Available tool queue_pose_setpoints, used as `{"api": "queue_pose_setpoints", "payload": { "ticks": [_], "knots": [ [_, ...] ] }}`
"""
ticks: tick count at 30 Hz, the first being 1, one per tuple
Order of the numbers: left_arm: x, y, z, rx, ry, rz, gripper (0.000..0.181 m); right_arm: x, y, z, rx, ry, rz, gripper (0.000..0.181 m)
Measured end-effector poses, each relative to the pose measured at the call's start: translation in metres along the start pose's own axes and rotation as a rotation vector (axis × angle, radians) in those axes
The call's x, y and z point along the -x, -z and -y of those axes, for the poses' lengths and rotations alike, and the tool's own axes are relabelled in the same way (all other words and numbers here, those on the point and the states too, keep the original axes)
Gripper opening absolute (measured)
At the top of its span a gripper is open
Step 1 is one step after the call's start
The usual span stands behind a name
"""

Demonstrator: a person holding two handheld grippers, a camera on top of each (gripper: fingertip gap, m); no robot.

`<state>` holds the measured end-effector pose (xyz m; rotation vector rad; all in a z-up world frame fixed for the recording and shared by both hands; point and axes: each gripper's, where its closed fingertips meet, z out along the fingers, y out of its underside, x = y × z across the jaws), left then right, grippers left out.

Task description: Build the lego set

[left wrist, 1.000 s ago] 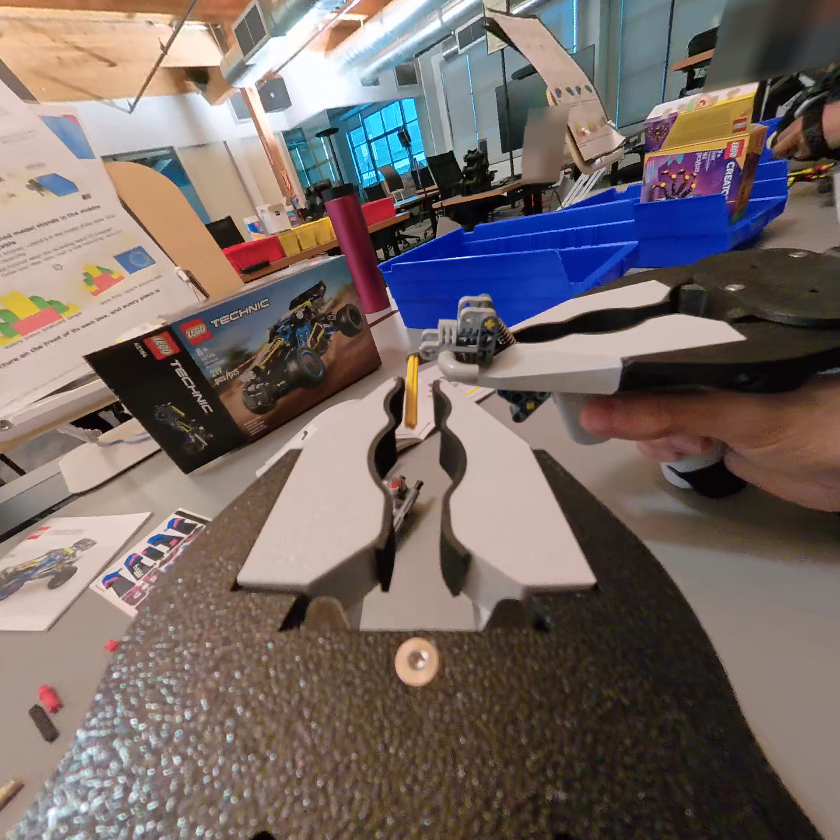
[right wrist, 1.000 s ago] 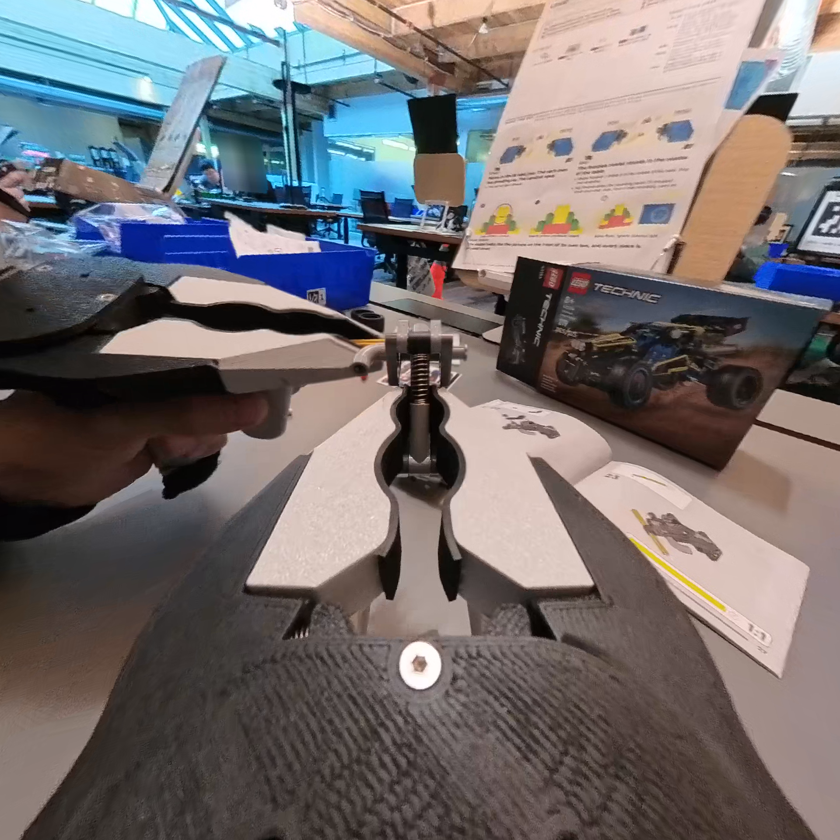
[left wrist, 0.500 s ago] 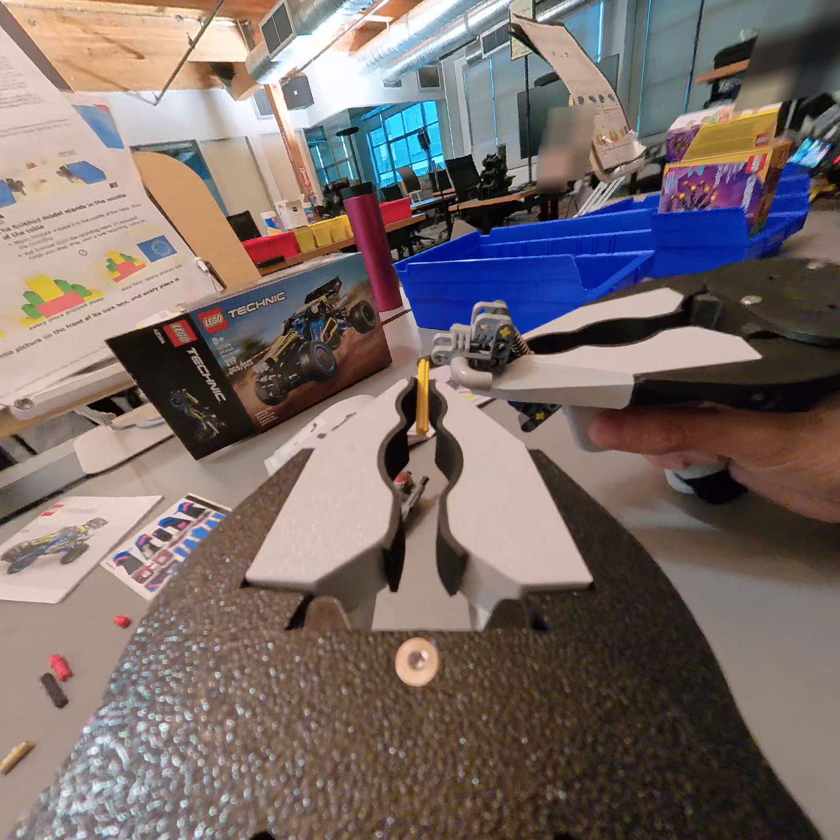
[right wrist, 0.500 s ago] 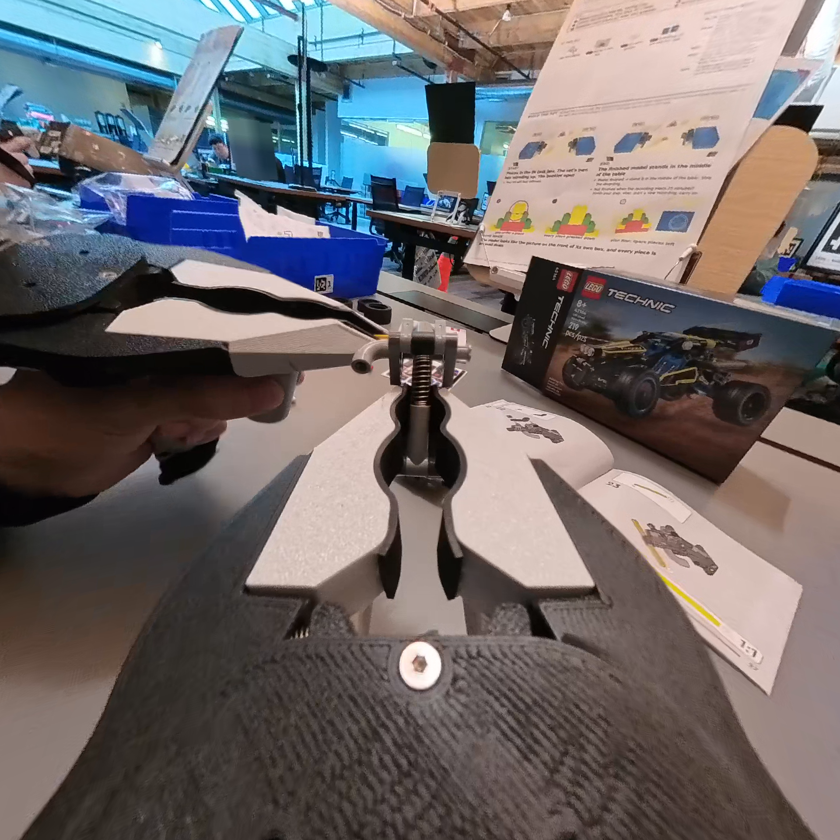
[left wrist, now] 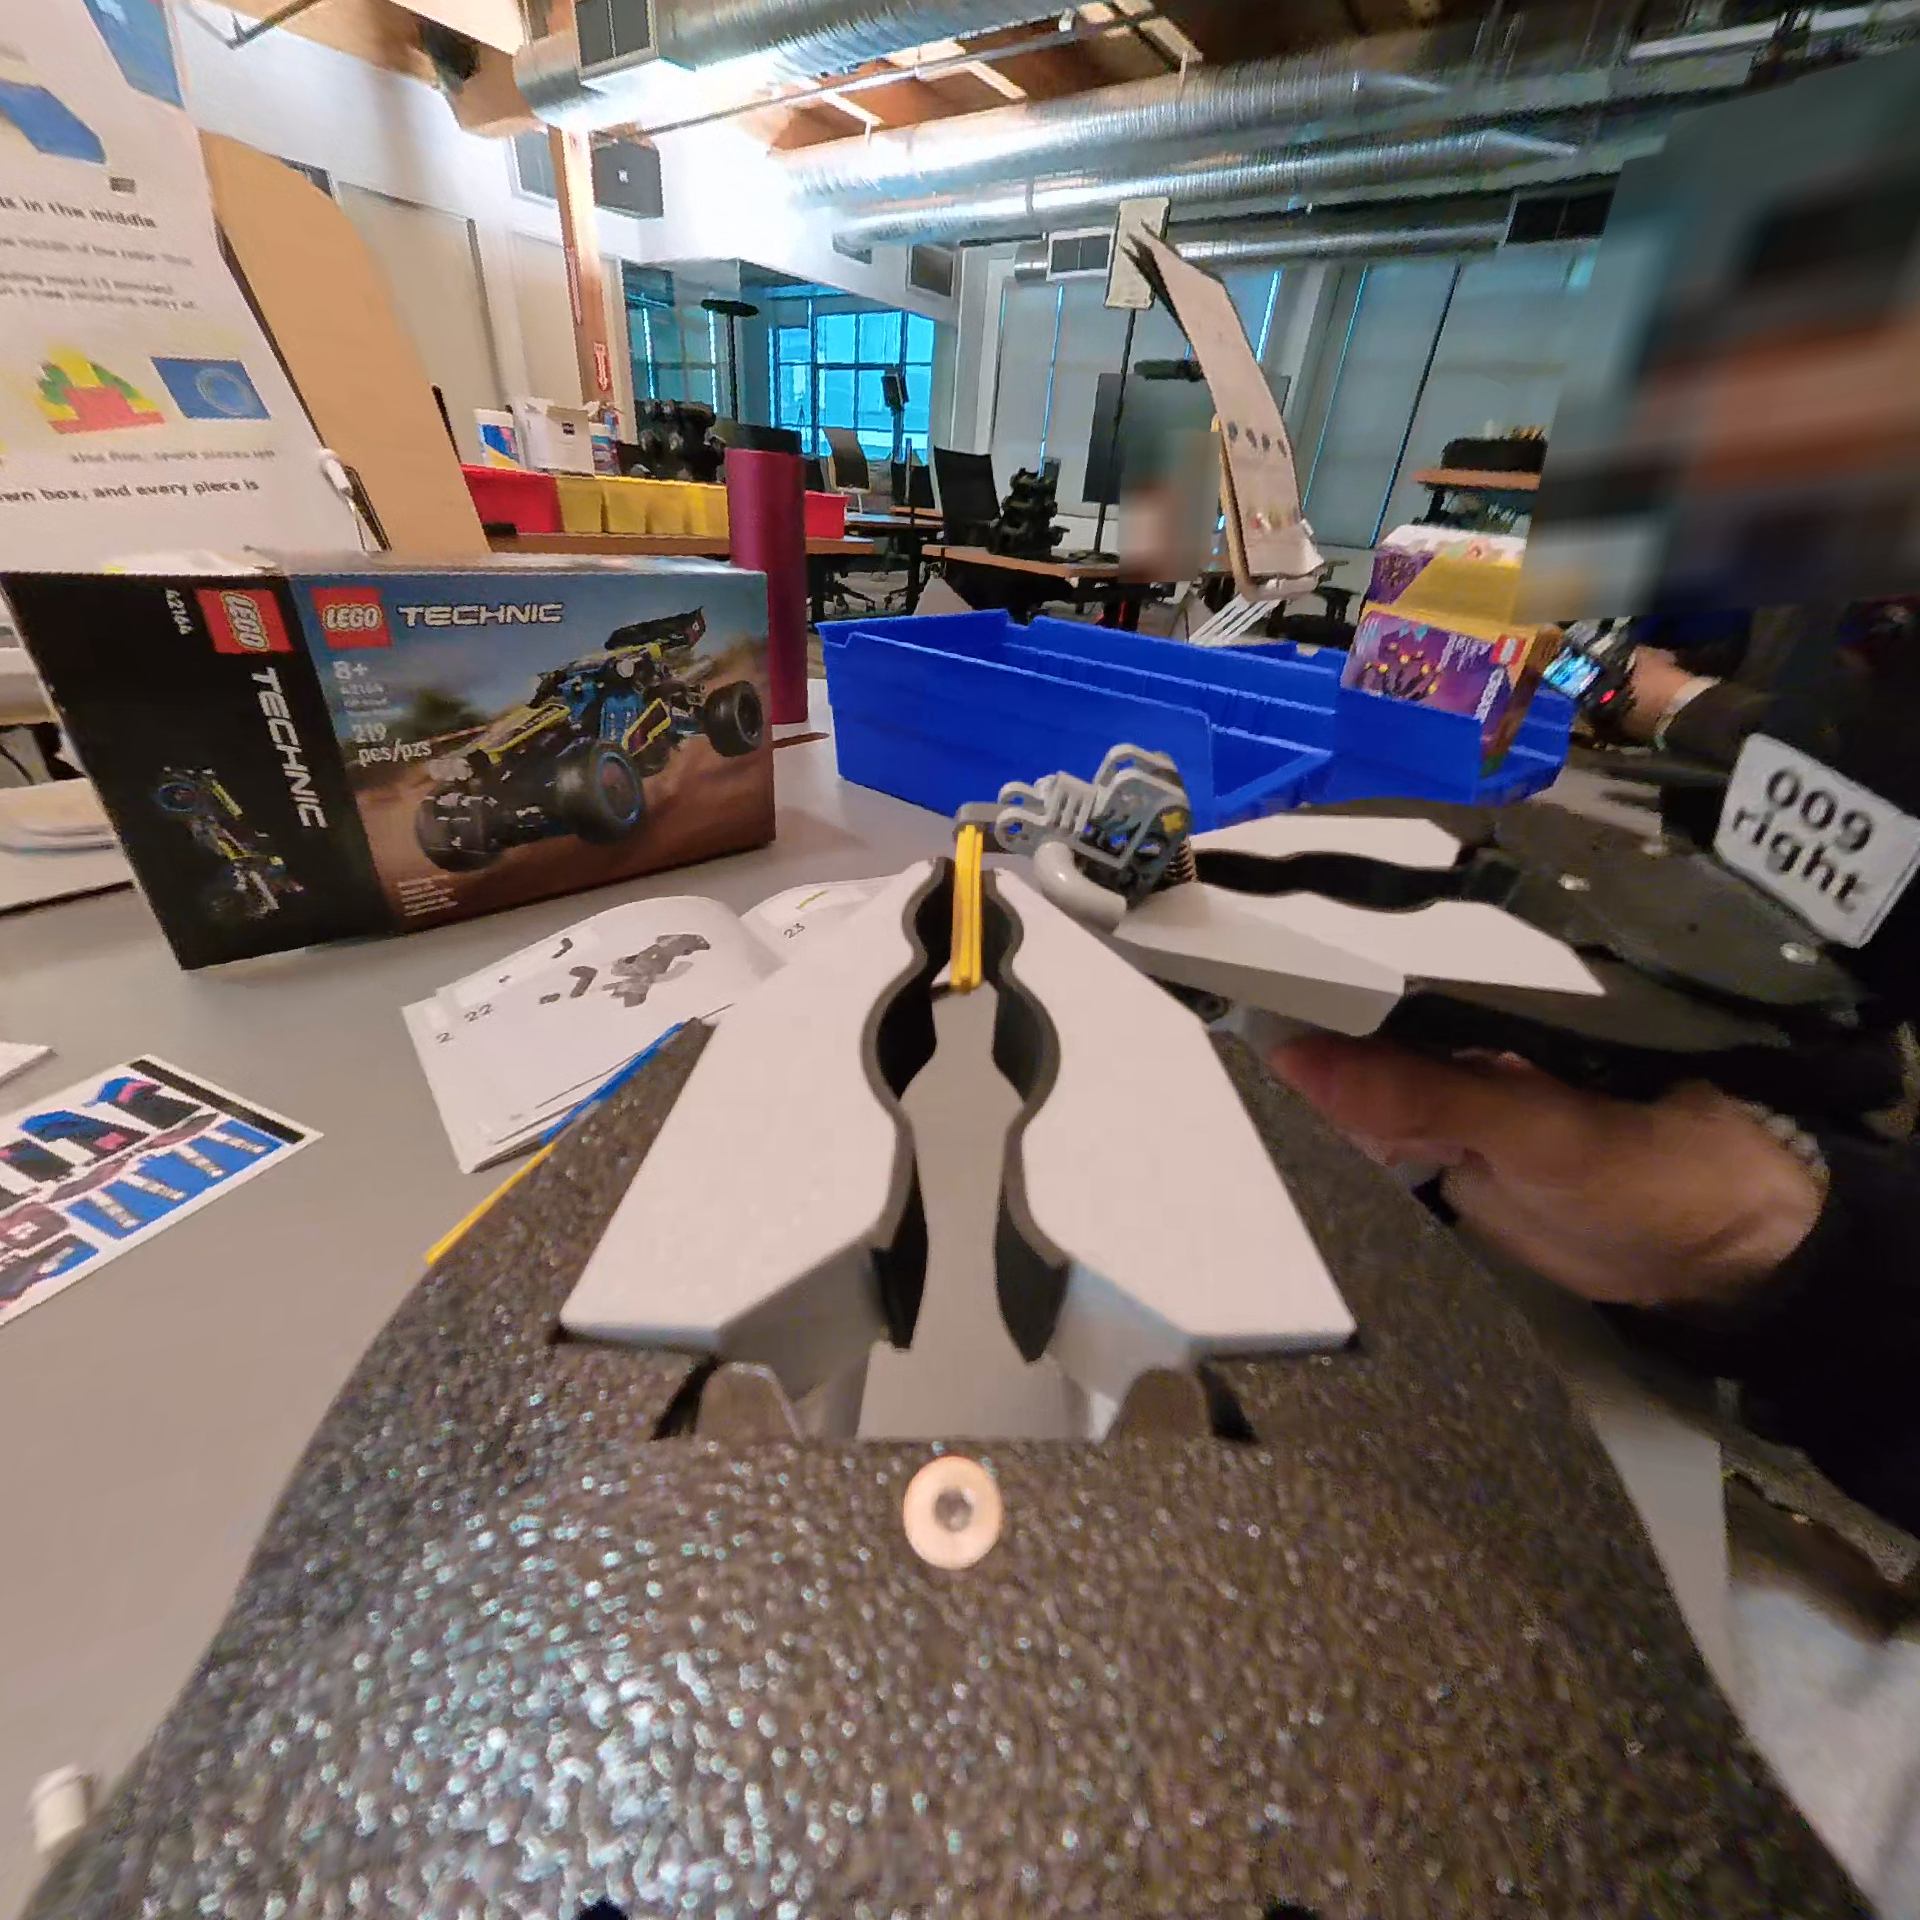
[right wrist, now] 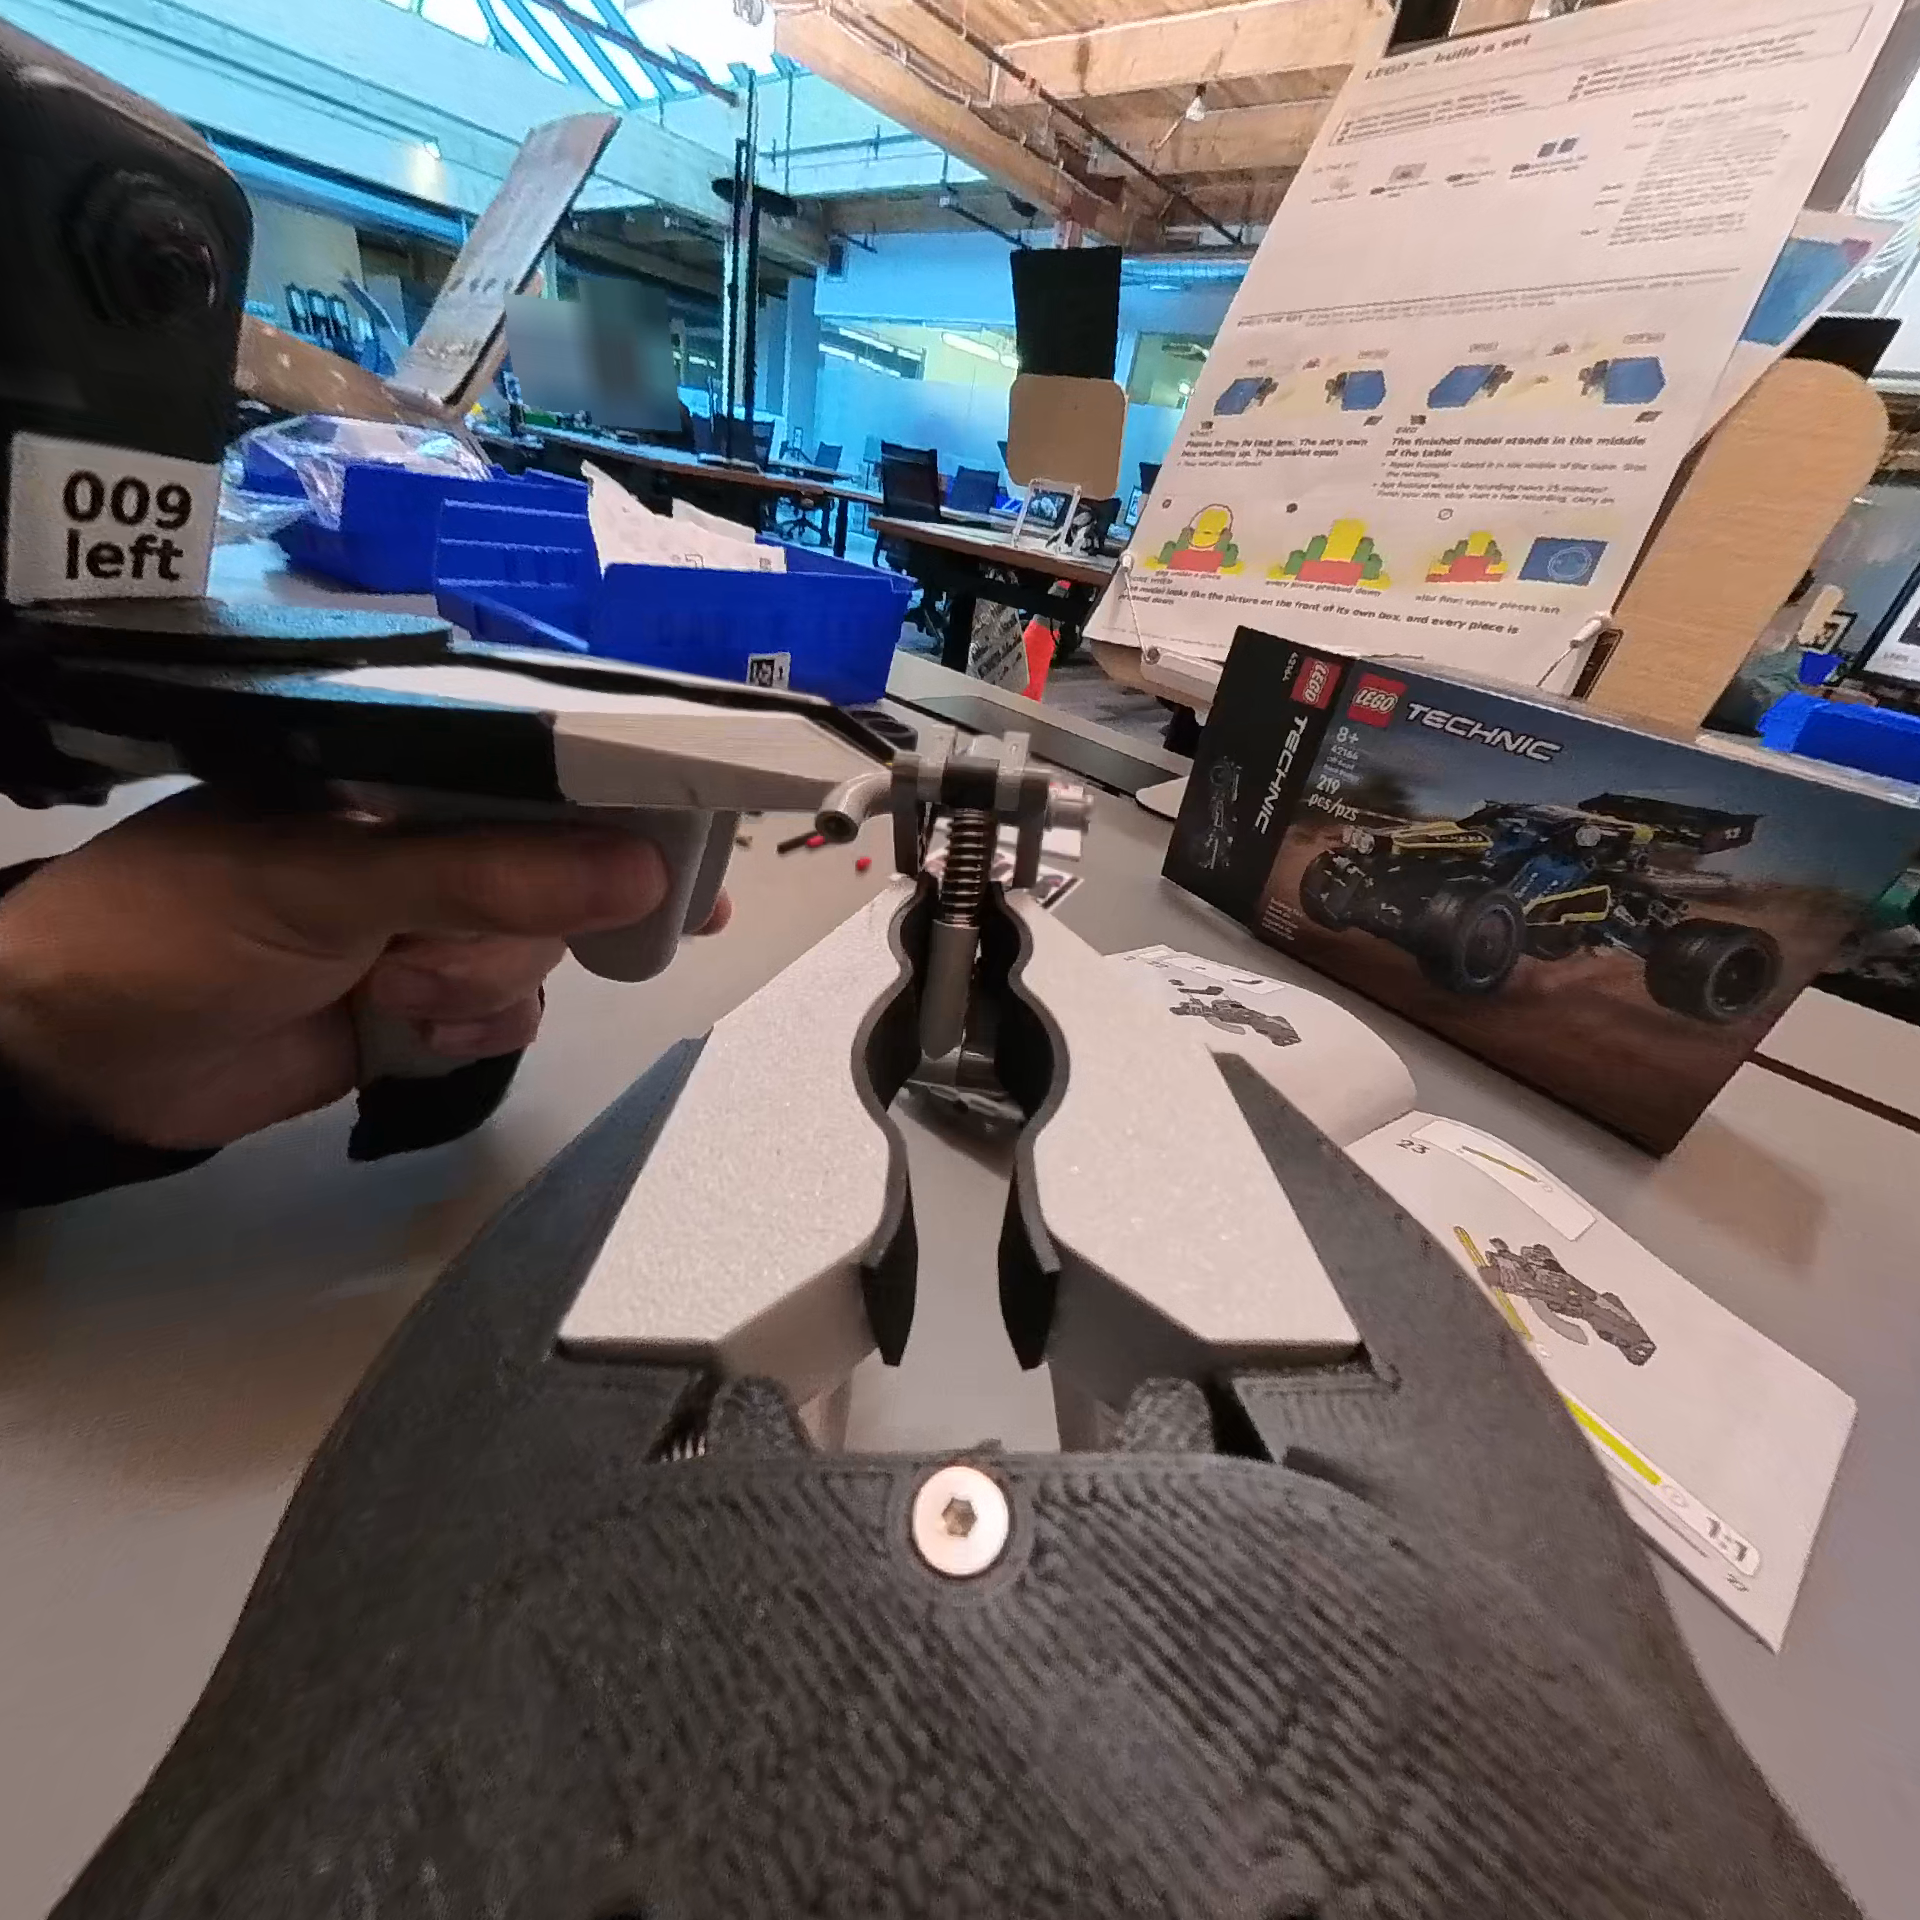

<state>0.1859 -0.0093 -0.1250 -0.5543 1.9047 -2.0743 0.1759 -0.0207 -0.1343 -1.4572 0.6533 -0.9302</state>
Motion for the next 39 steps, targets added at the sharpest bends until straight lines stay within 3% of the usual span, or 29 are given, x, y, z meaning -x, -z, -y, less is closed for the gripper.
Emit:
{"api": "queue_pose_setpoints", "payload": {
  "ticks": [8,25,31,39],
  "knots": [
    [-0.004,0.002,0.009,-0.043,-0.261,0.089,0.003,-0.016,0.003,0.004,-0.043,-0.146,-0.094,0.005],
    [-0.008,0.005,0.011,-0.051,-0.271,0.041,0.001,-0.009,0.004,0.005,-0.028,-0.079,-0.012,0.005],
    [-0.011,0.005,0.015,-0.046,-0.158,-0.058,0.002,-0.006,0.007,0.009,-0.034,-0.011,0.037,0.006],
    [-0.007,0.006,0.017,-0.035,-0.290,-0.003,0.001,0.011,0.001,0.013,-0.029,0.036,0.089,0.006]
  ]
}}
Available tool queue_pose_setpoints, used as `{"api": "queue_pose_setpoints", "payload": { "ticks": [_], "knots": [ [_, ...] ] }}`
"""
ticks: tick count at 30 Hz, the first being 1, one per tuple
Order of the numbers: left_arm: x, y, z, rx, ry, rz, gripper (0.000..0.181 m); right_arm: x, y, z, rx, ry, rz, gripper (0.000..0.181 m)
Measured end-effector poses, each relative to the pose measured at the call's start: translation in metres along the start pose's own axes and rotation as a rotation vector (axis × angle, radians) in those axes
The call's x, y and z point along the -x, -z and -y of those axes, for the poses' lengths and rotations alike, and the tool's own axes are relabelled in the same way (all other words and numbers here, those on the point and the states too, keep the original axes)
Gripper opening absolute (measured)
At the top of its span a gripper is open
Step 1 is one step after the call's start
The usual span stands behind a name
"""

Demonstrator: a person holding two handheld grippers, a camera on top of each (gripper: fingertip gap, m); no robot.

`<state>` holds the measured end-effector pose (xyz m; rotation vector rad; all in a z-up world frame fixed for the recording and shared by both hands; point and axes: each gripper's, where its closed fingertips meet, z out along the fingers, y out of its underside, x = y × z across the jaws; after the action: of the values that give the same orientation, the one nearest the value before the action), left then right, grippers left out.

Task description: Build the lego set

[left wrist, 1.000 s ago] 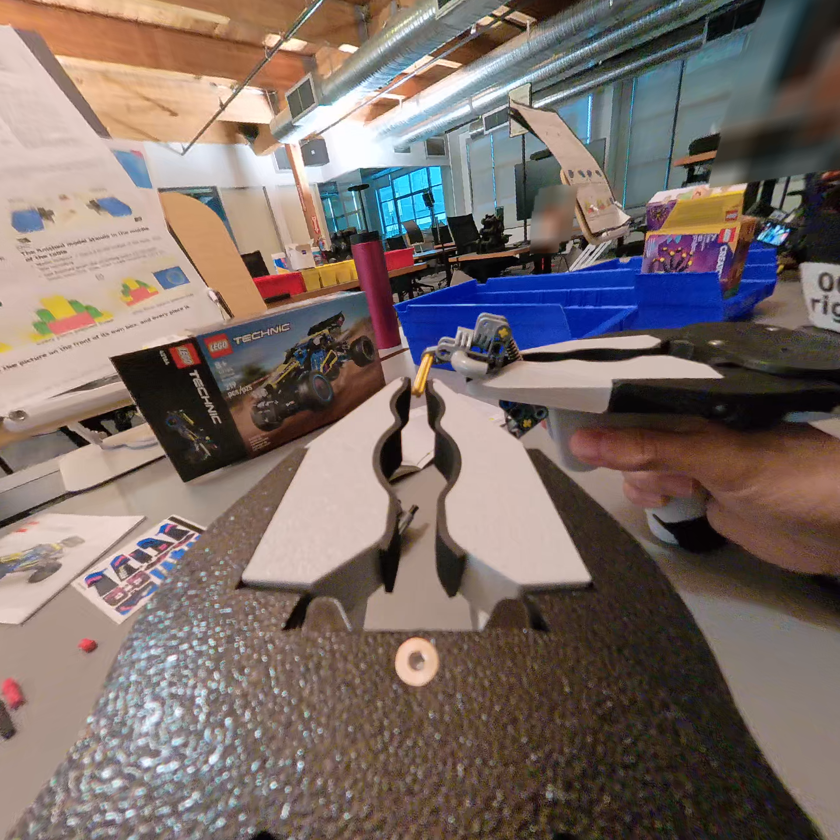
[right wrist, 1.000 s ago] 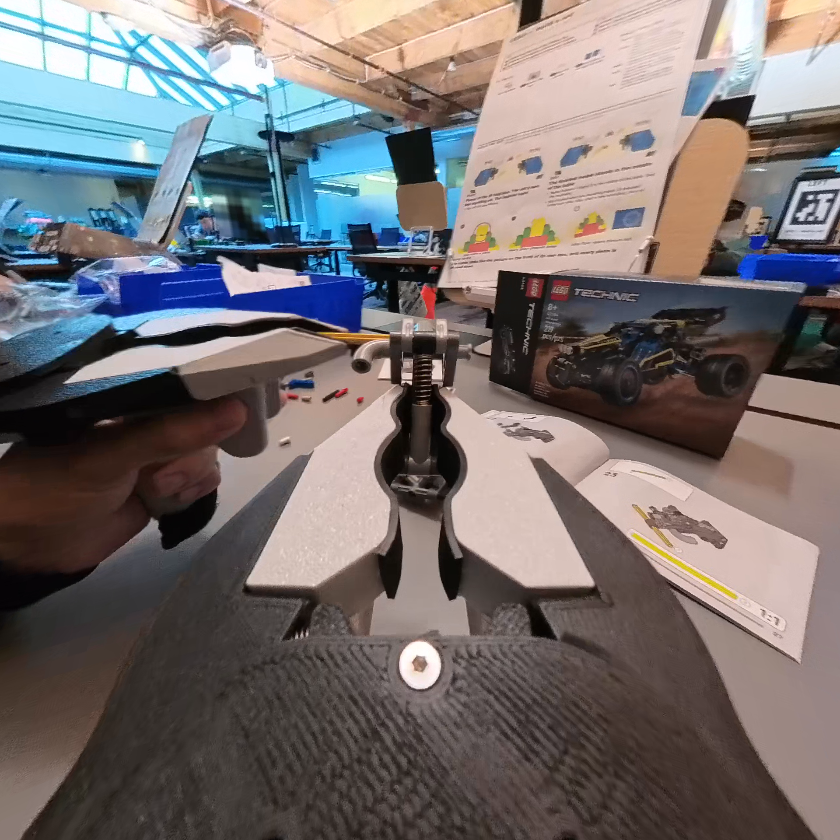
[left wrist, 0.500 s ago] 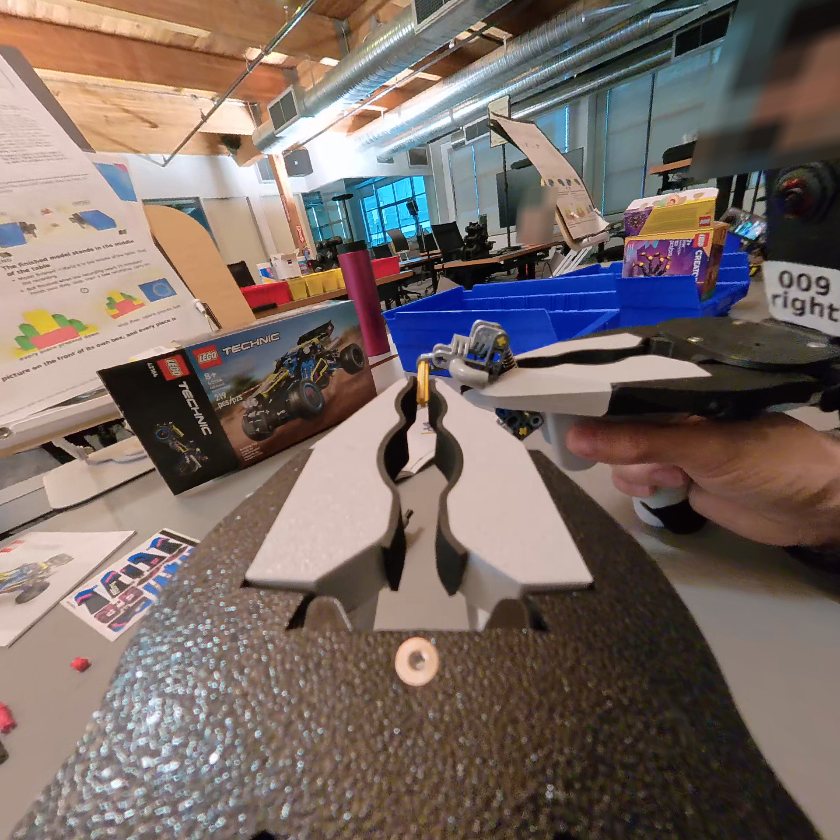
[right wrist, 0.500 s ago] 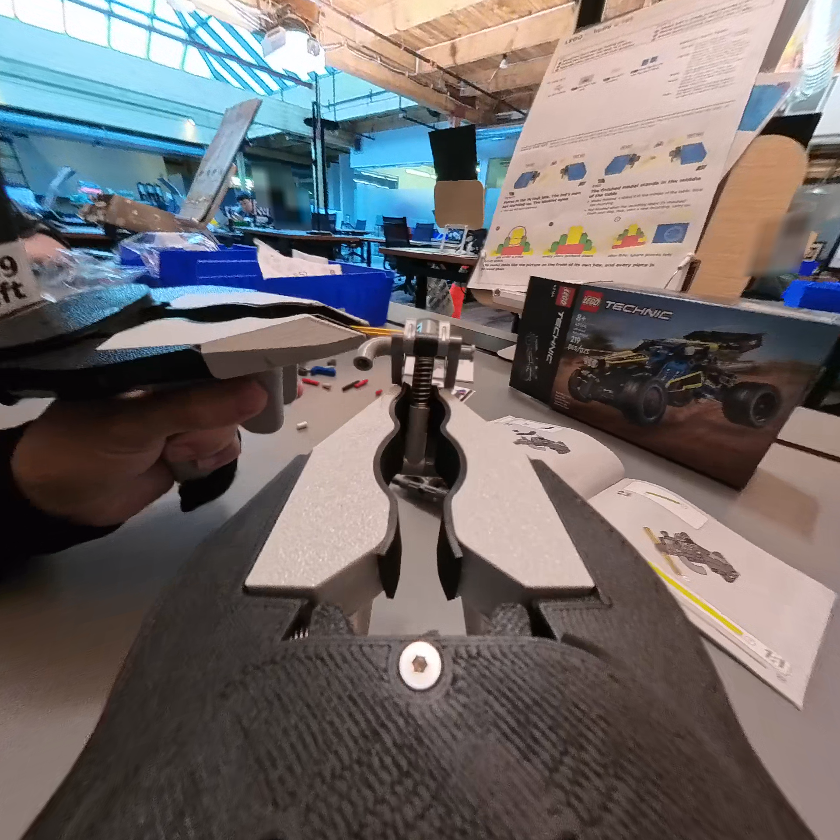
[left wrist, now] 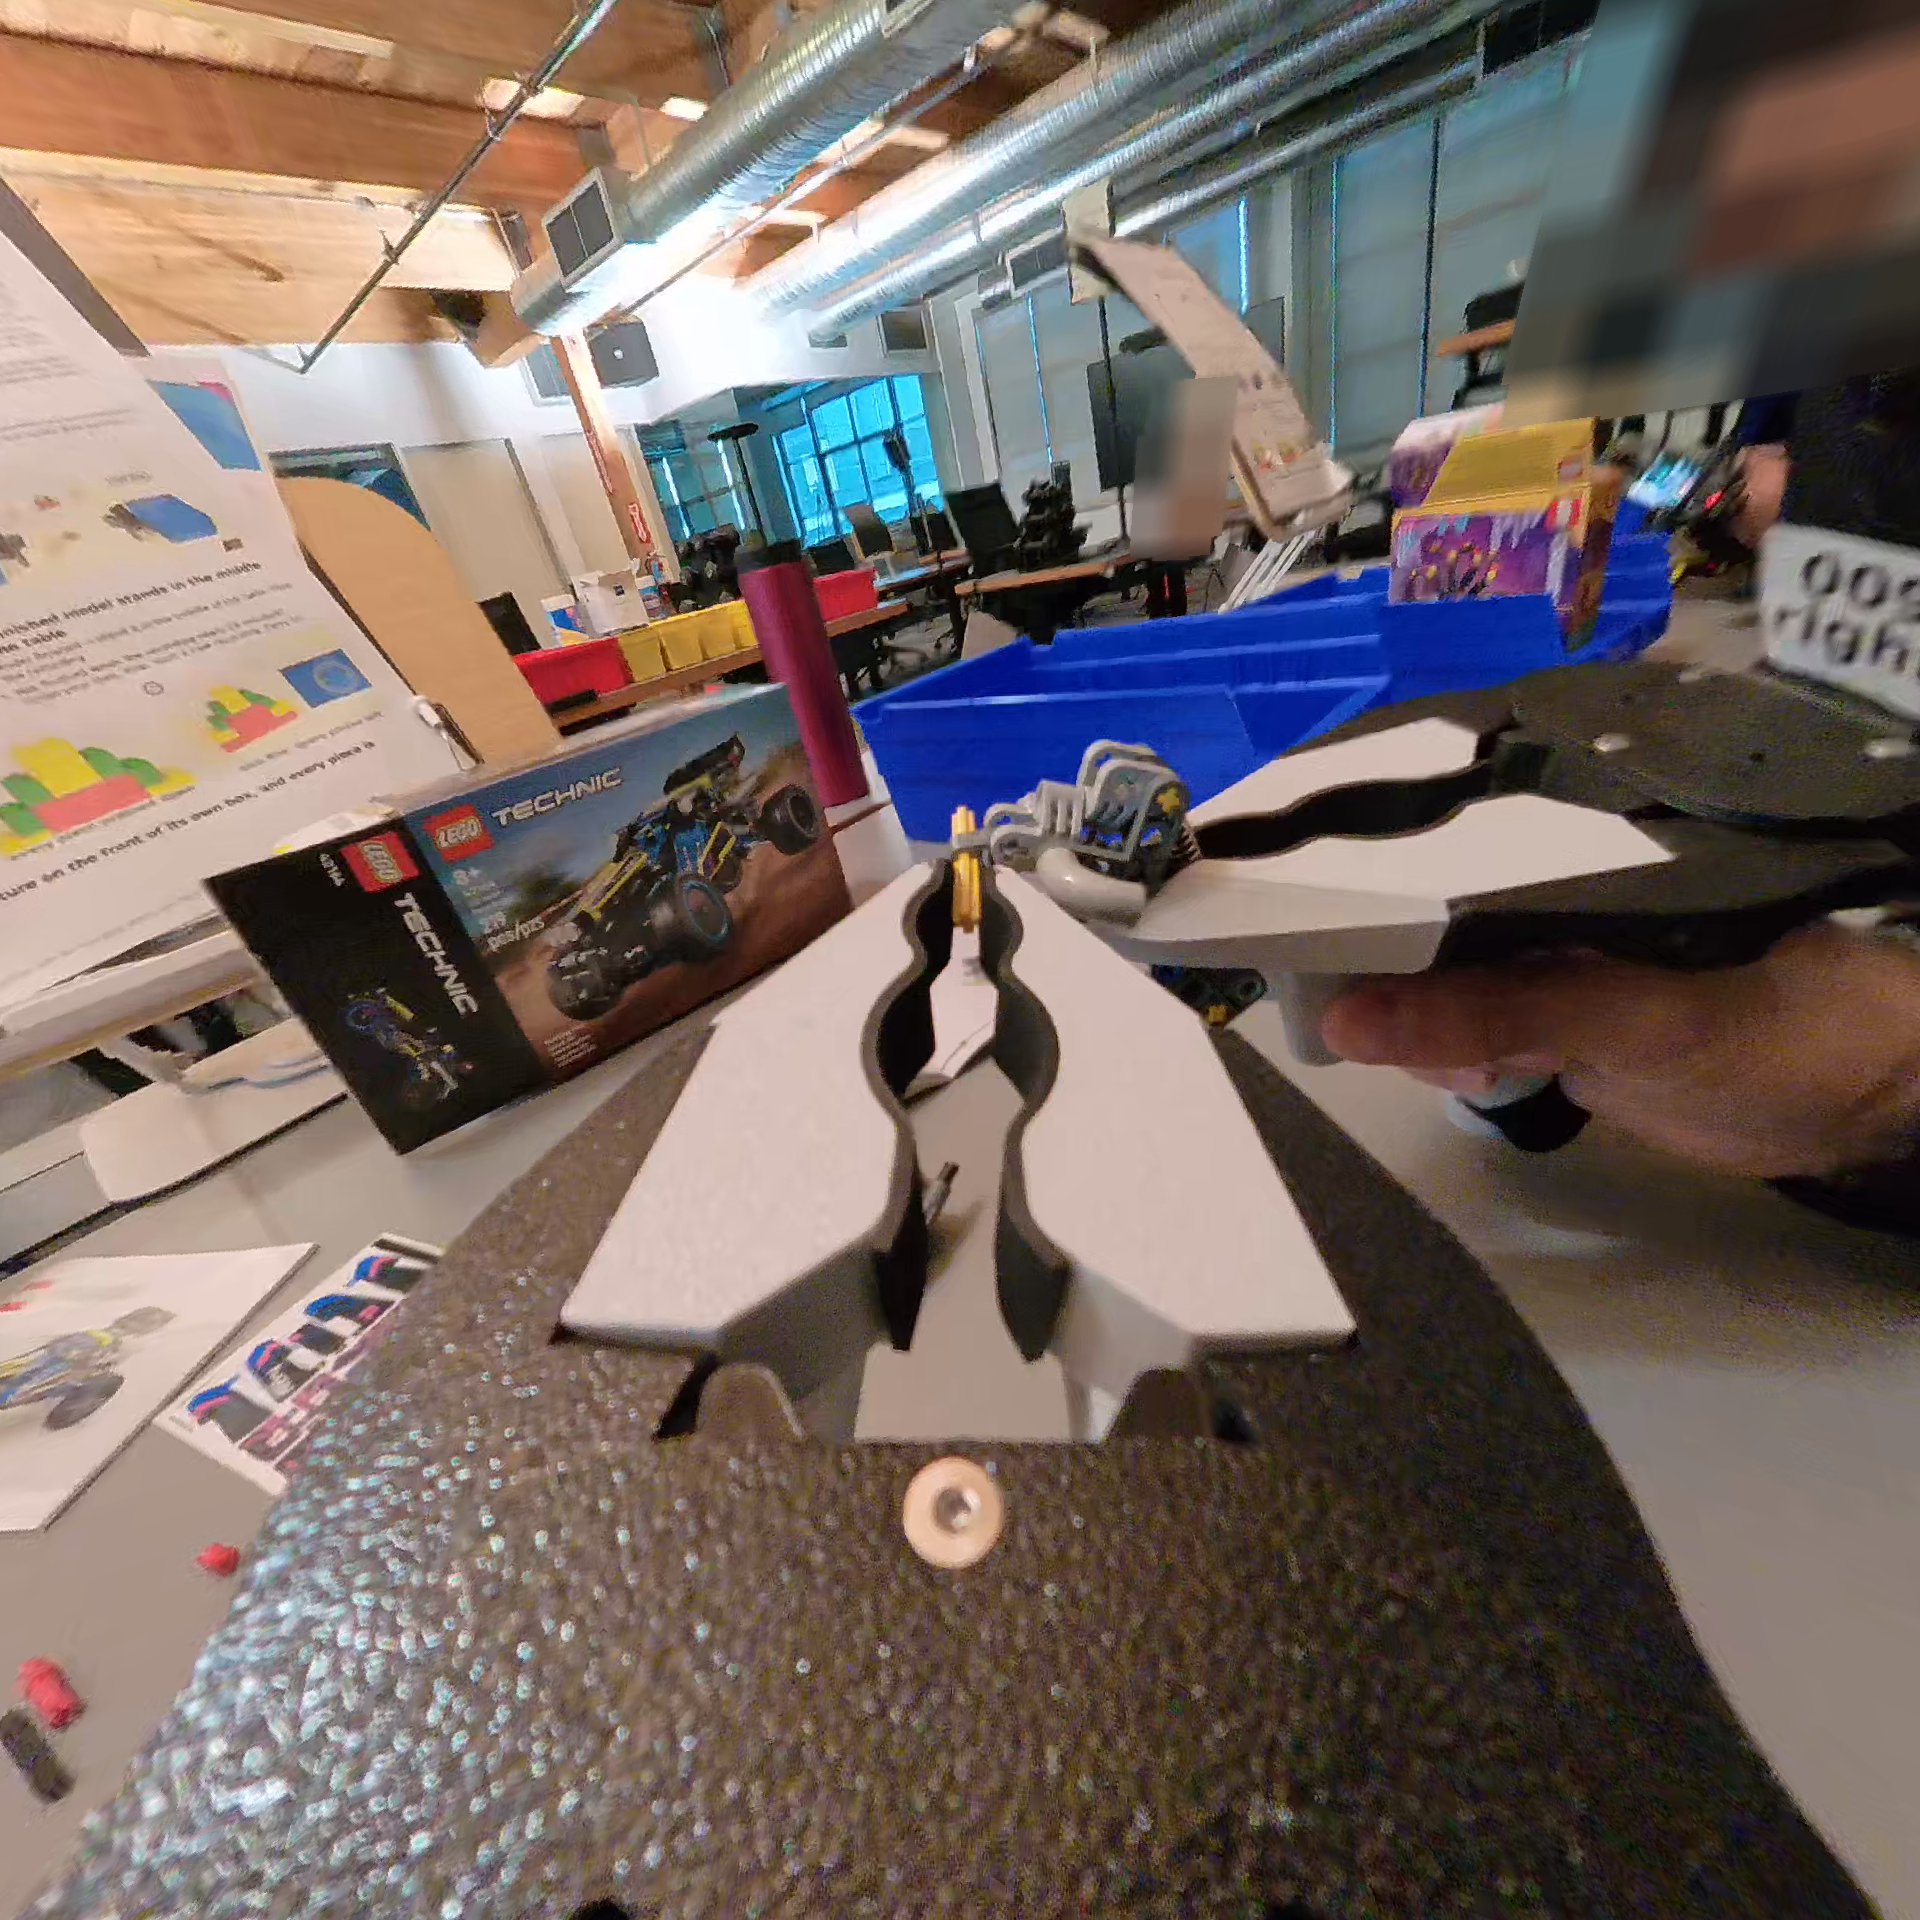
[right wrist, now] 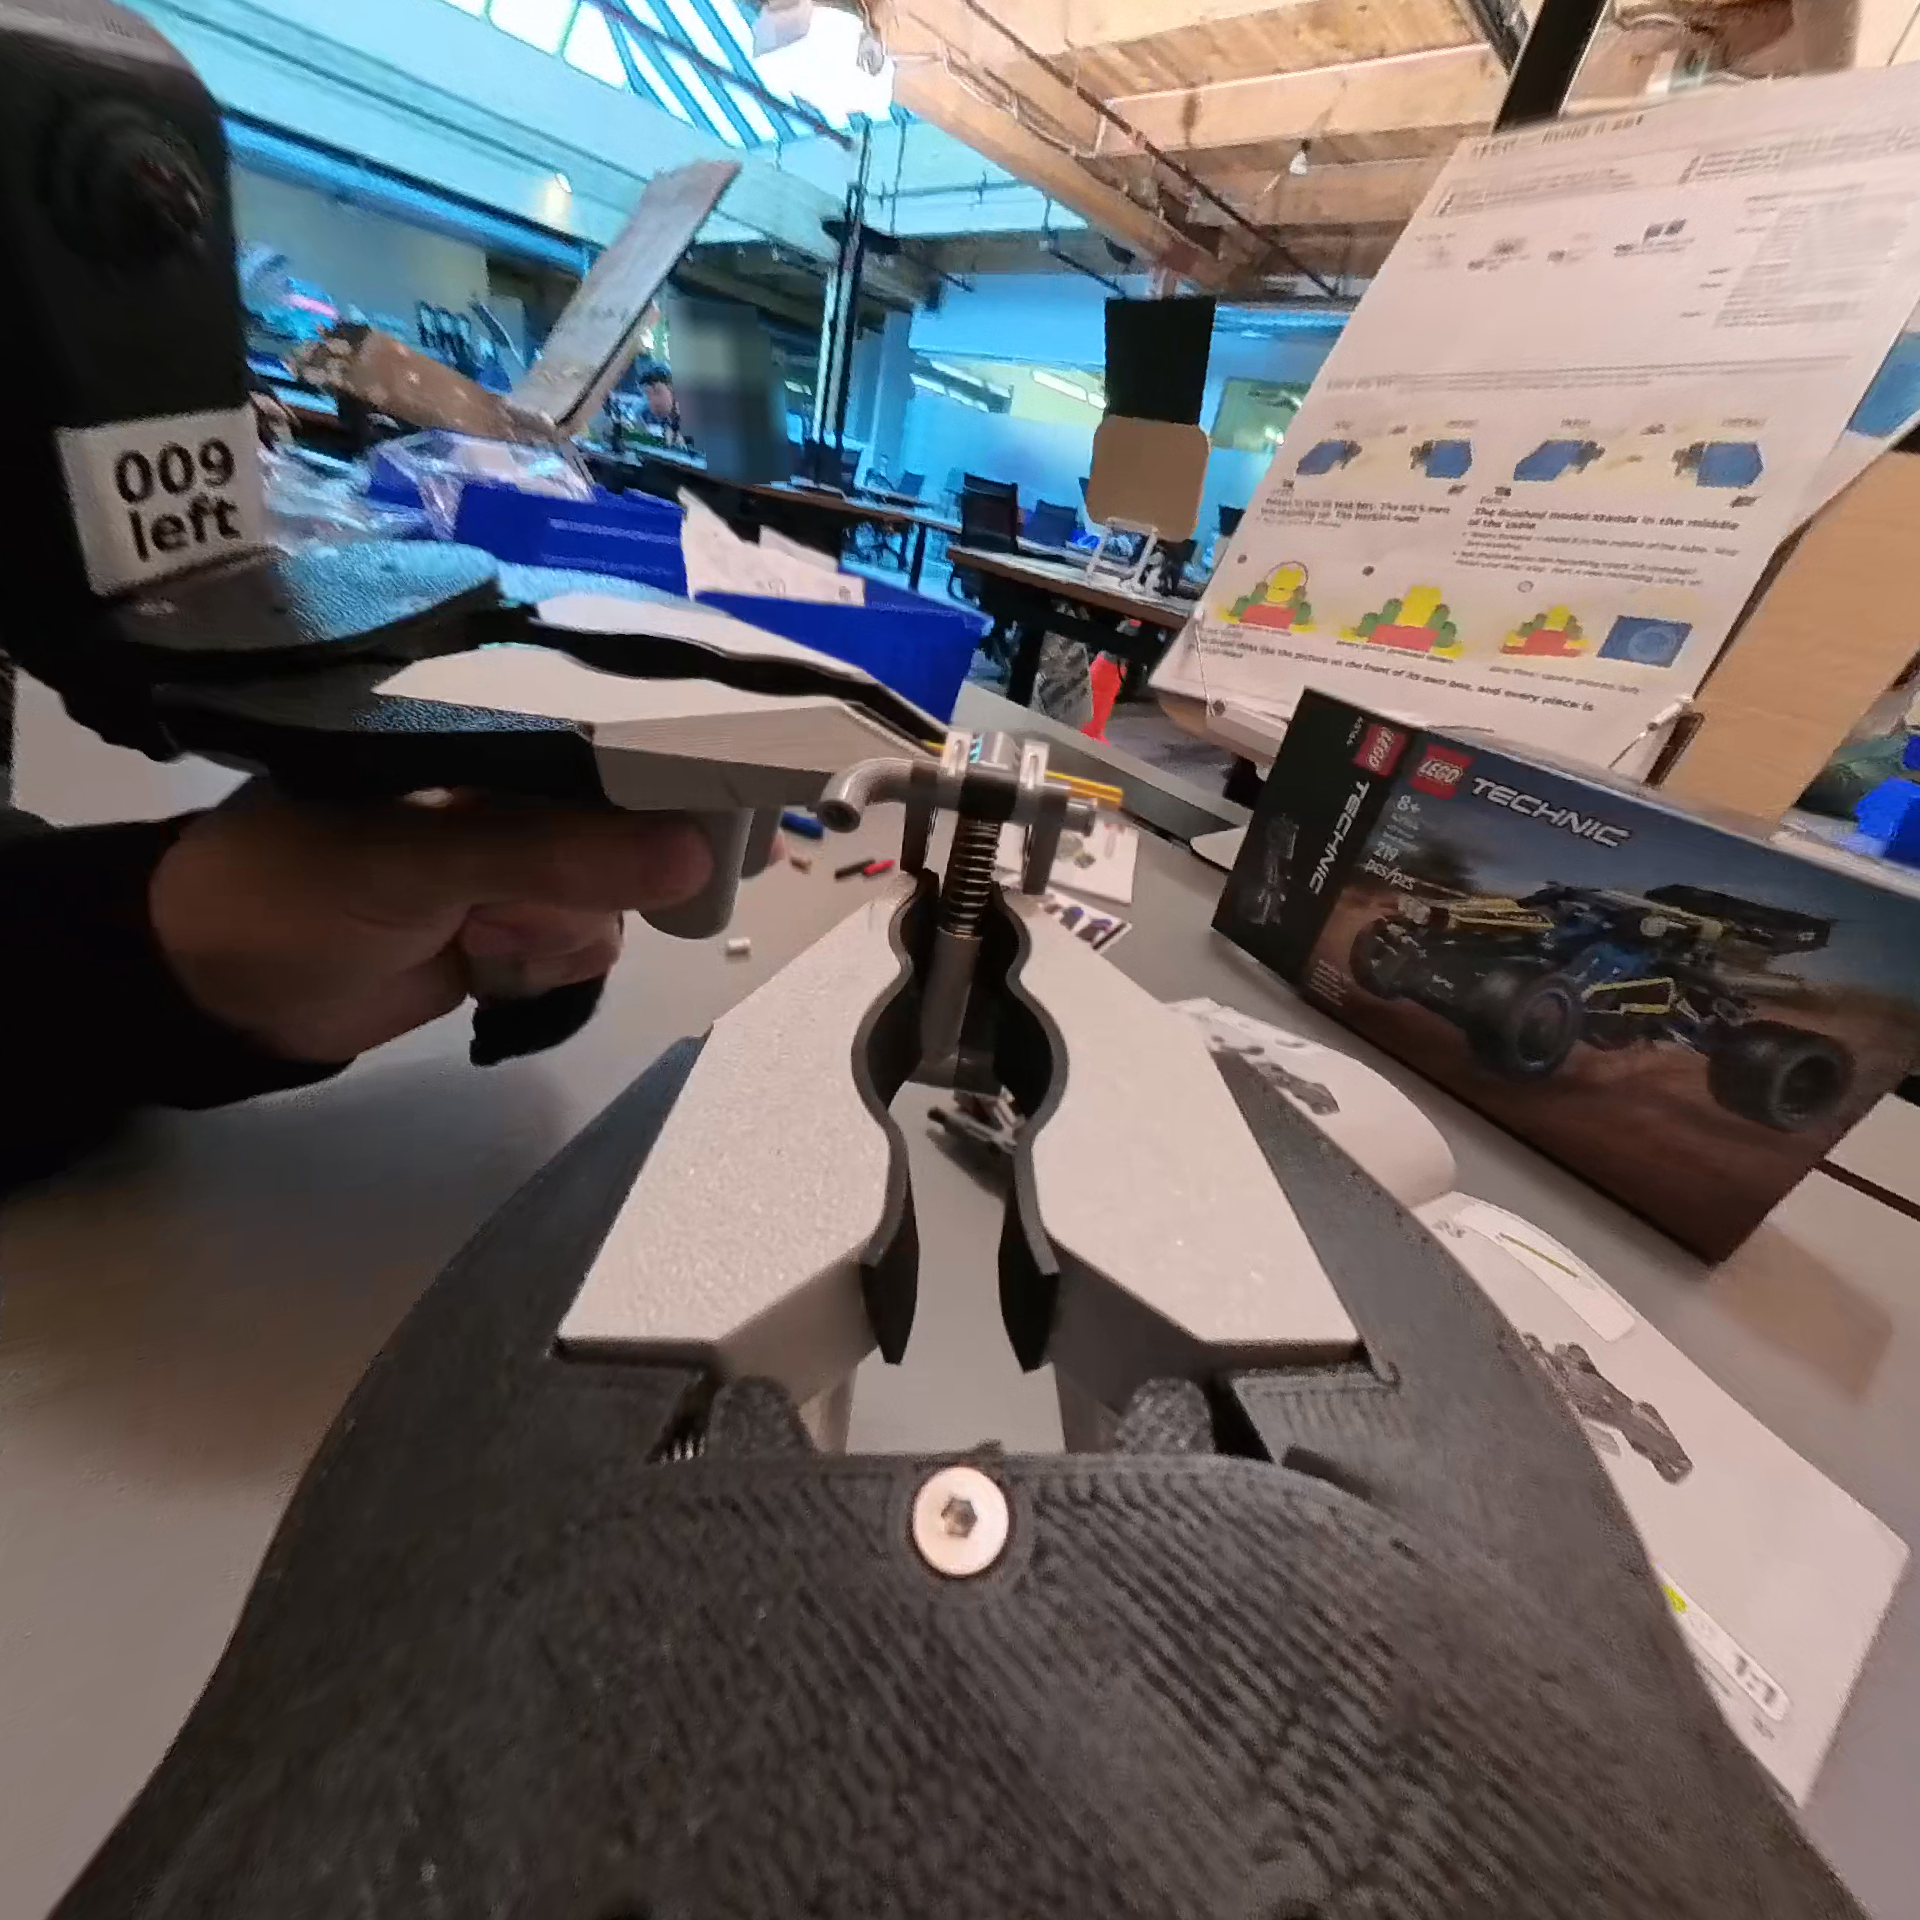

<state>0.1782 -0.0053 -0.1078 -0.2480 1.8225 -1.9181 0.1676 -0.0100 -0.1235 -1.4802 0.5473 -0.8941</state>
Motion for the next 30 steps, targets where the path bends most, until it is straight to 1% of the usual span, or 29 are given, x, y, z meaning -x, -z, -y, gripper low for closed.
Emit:
{"api": "queue_pose_setpoints", "payload": {
  "ticks": [1,4,9,12,16,21,23,28,30],
  "knots": [
    [-0.001,0.000,0.002,-0.009,0.009,0.000,0.001,0.000,0.001,0.002,-0.015,-0.006,0.003,0.006],
    [-0.002,-0.001,-0.002,0.004,-0.036,0.018,0.002,-0.002,0.002,-0.002,-0.023,-0.037,-0.006,0.006],
    [-0.001,-0.001,-0.001,0.001,-0.045,0.035,0.002,-0.005,0.001,0.000,-0.027,0.001,-0.072,0.005],
    [-0.001,-0.002,-0.003,-0.006,-0.036,0.040,0.002,-0.006,0.001,-0.001,-0.033,-0.021,-0.084,0.005],
    [0.000,-0.002,-0.004,0.001,-0.018,0.047,0.002,-0.007,0.001,-0.001,-0.012,0.052,-0.150,0.006],
    [-0.001,-0.003,-0.006,-0.015,0.047,0.058,0.001,-0.009,0.001,-0.002,-0.005,0.050,-0.167,0.006],
    [-0.001,-0.002,-0.005,-0.027,0.064,0.054,0.001,-0.009,0.001,-0.001,-0.011,0.054,-0.153,0.006],
    [0.000,-0.003,-0.006,-0.010,0.028,0.107,0.002,-0.010,0.002,-0.002,-0.009,0.042,-0.175,0.006],
    [-0.001,-0.001,-0.004,-0.030,0.032,0.105,0.002,-0.008,0.002,0.001,-0.036,0.038,-0.129,0.006]
  ]
}}
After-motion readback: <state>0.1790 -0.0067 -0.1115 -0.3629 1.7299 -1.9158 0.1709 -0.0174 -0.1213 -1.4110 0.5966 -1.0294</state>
